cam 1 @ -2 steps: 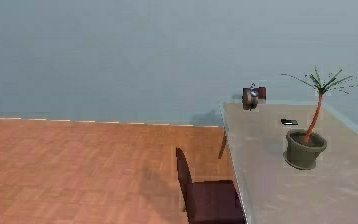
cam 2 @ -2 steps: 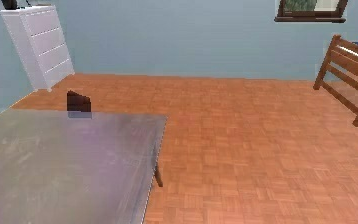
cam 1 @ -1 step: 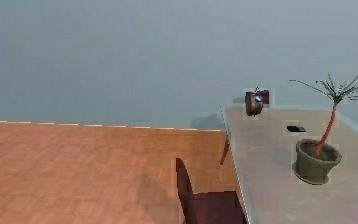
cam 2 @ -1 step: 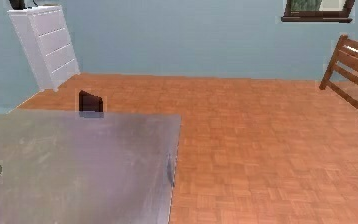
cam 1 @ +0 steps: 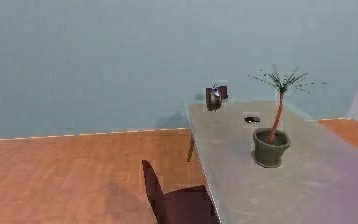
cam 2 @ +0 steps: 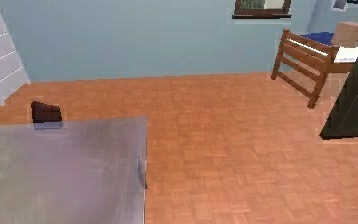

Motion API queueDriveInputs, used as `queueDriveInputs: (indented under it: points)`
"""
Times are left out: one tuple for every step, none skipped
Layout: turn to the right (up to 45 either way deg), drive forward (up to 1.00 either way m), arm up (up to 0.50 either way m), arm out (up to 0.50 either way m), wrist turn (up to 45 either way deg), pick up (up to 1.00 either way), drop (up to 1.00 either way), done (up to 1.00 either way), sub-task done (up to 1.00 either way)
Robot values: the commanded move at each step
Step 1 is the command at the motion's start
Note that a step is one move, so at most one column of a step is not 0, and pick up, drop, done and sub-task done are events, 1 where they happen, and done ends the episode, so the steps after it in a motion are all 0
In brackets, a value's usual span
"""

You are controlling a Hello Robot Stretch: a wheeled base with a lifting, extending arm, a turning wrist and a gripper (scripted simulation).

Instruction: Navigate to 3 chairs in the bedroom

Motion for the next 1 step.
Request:
queueDriveInputs:
  points:
    - [0.0,0.0,0.0,0.0,0.0,0.0,0.0,1.0,0.0]
